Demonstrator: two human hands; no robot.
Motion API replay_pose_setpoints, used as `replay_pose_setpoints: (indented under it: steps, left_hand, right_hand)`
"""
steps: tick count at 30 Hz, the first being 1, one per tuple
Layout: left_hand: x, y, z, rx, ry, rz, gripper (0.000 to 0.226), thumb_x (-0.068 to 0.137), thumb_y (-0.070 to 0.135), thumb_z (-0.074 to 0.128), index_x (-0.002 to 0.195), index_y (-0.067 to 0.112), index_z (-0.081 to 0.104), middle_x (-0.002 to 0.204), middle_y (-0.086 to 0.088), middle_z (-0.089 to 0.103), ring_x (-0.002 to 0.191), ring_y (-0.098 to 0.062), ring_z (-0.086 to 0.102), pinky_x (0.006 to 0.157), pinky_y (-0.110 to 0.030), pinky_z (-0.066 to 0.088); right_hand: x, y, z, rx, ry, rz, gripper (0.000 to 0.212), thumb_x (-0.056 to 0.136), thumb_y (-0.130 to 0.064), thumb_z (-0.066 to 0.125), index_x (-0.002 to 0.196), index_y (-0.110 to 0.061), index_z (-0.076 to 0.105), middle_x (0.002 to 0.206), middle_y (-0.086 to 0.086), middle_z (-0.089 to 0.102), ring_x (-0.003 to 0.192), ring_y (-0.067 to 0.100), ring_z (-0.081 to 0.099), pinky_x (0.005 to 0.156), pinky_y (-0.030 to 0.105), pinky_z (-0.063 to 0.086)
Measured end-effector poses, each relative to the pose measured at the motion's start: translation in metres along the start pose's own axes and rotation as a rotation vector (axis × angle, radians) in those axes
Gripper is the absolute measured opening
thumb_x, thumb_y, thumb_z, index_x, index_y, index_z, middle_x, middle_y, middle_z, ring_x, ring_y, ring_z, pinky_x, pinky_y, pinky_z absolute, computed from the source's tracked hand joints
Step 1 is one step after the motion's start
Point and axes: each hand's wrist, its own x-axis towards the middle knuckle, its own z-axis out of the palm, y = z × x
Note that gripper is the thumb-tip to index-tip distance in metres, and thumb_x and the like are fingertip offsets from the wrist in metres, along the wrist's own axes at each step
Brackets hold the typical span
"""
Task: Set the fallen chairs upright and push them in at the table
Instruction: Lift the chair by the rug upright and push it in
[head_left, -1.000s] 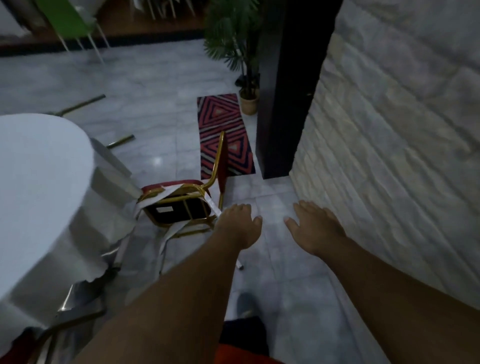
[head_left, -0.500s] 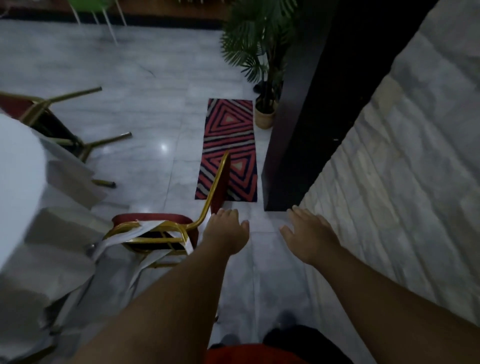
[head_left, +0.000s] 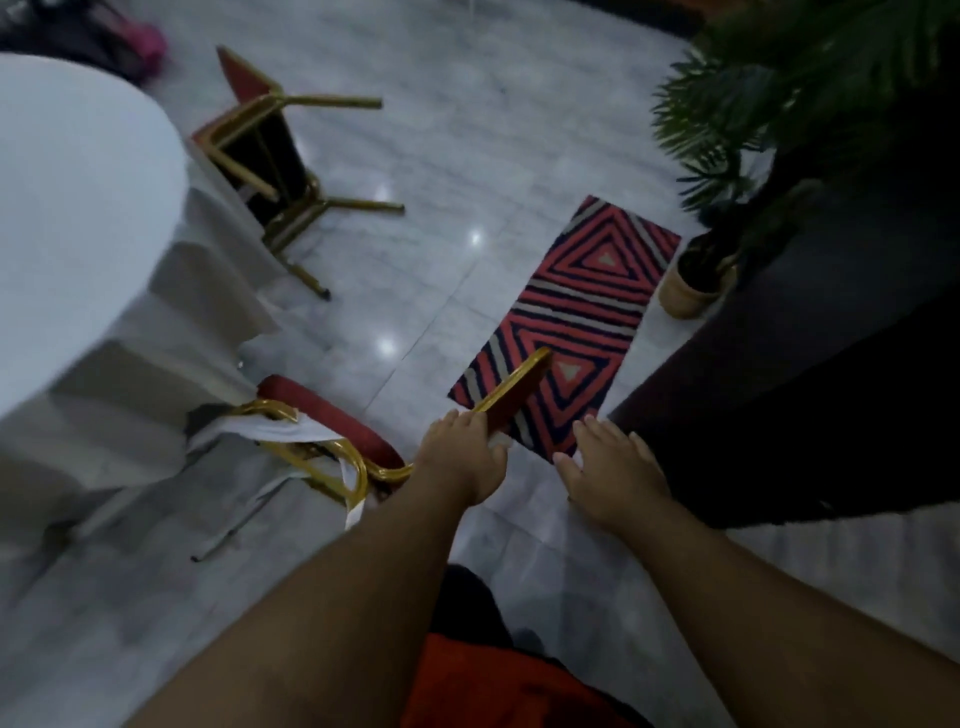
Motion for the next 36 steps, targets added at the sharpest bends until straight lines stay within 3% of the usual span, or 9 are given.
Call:
replay_pose_setpoints:
  steps: [4,12,16,18,21,27,32,36]
  left_hand:
    - [0.049,-0.008,-0.006,0.001,-0.035,-0.086,0.053,0.101,0.045,0.04,0.14,0.01,0.046,0.142,-0.014,0.052,0.133,-0.032,0.045,0.115,-0.045,0.036]
    - [0.159,-0.019,0.004,-0.105,-0.077,-0.145,0.048,0.099,0.043,0.041,0.134,0.011,0.049,0.136,-0.012,0.055,0.124,-0.029,0.049,0.109,-0.043,0.04]
    - [0.199,-0.02,0.024,-0.229,-0.133,-0.213,0.038,0.096,0.036,0.047,0.121,0.007,0.053,0.126,-0.017,0.059,0.119,-0.033,0.051,0.105,-0.045,0.042]
    - [0.22,-0.022,0.041,-0.27,-0.156,-0.263,0.043,0.095,0.035,0.051,0.127,0.007,0.052,0.13,-0.018,0.058,0.122,-0.034,0.052,0.107,-0.044,0.041]
    - [0.254,-0.027,0.073,-0.287,-0.175,-0.326,0.057,0.094,0.041,0.057,0.14,0.008,0.047,0.139,-0.016,0.055,0.128,-0.033,0.051,0.111,-0.043,0.039]
    - [0.335,-0.046,0.165,-0.234,-0.089,-0.378,0.057,0.088,0.043,0.064,0.134,0.014,0.05,0.134,-0.009,0.057,0.124,-0.028,0.052,0.106,-0.038,0.04]
    - [0.392,-0.052,0.223,-0.108,0.018,-0.362,0.075,0.082,0.044,0.066,0.146,0.013,0.042,0.141,-0.009,0.051,0.132,-0.03,0.045,0.119,-0.045,0.03]
    - [0.411,-0.051,0.259,-0.197,0.049,-0.354,0.063,0.087,0.054,0.061,0.137,0.019,0.048,0.131,-0.005,0.058,0.12,-0.026,0.052,0.103,-0.041,0.042]
  right_hand:
    - [0.065,-0.011,-0.015,-0.019,-0.046,-0.098,0.066,0.104,-0.051,0.031,0.16,-0.018,0.018,0.169,0.001,0.015,0.156,0.018,0.009,0.127,0.042,0.007]
    - [0.175,0.005,-0.032,-0.171,-0.208,-0.116,0.076,0.1,-0.05,0.043,0.161,-0.021,0.01,0.17,0.001,0.008,0.156,0.02,0.005,0.127,0.042,0.005]
    - [0.228,0.019,-0.035,-0.19,-0.234,-0.139,0.077,0.098,-0.05,0.049,0.161,-0.023,0.013,0.169,0.001,0.012,0.156,0.021,0.008,0.127,0.042,0.008]
    - [0.257,0.026,-0.029,-0.203,-0.253,-0.172,0.077,0.098,-0.05,0.05,0.16,-0.023,0.014,0.169,0.002,0.013,0.156,0.022,0.009,0.127,0.042,0.008]
    - [0.314,0.04,-0.006,-0.261,-0.265,-0.273,0.078,0.097,-0.05,0.052,0.16,-0.023,0.016,0.168,0.005,0.015,0.155,0.024,0.011,0.126,0.043,0.008]
    - [0.431,0.078,0.078,-0.319,-0.288,-0.398,0.084,0.091,-0.05,0.062,0.159,-0.026,0.02,0.166,0.008,0.018,0.154,0.028,0.012,0.126,0.05,0.004]
    - [0.507,0.103,0.135,-0.298,-0.281,-0.549,0.083,0.085,-0.049,0.07,0.155,-0.022,0.032,0.161,0.011,0.032,0.152,0.028,0.021,0.126,0.045,0.003]
    - [0.544,0.127,0.164,-0.308,-0.294,-0.715,0.071,0.085,-0.058,0.064,0.142,-0.018,0.05,0.141,0.01,0.053,0.14,0.03,0.04,0.123,0.047,0.009]
